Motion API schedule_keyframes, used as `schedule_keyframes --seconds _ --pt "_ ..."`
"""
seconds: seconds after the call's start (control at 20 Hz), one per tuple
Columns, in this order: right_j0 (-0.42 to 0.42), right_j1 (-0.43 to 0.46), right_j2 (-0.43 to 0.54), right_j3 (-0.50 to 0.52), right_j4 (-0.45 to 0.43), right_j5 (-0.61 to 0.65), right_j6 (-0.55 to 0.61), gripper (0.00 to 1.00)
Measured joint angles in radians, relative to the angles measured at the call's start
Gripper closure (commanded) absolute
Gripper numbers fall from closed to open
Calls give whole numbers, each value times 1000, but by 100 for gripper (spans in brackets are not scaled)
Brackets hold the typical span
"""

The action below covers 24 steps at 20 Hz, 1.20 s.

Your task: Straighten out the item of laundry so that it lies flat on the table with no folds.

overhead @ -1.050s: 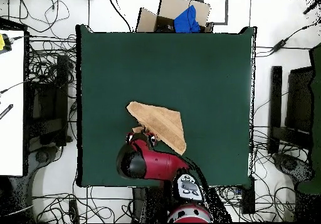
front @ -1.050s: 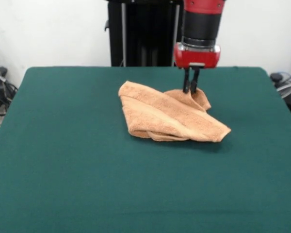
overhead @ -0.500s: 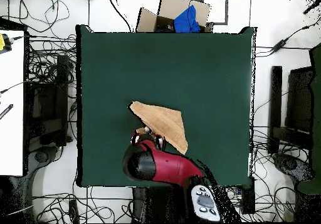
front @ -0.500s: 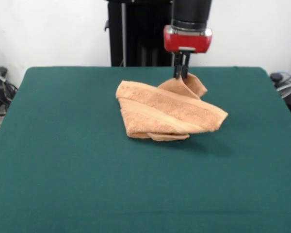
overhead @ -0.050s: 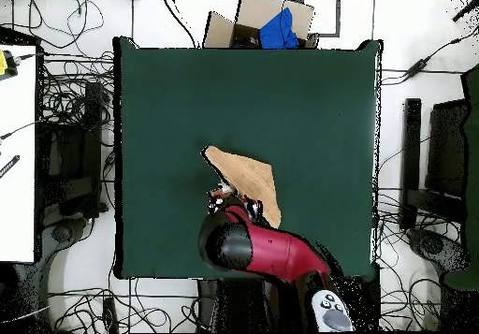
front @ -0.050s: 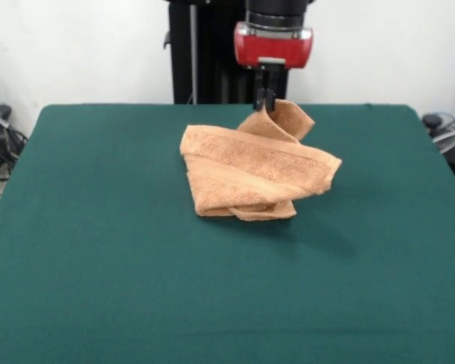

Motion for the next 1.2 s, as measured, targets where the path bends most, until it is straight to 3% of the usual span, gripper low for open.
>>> schedule_keyframes --seconds 0.5,0.9,1.2 --pt "-7 -57 13 8 0 12 0 100" --pt "-7 -147 26 93 0 22 0 100" --pt "-1 -248 27 163 9 119 0 100"
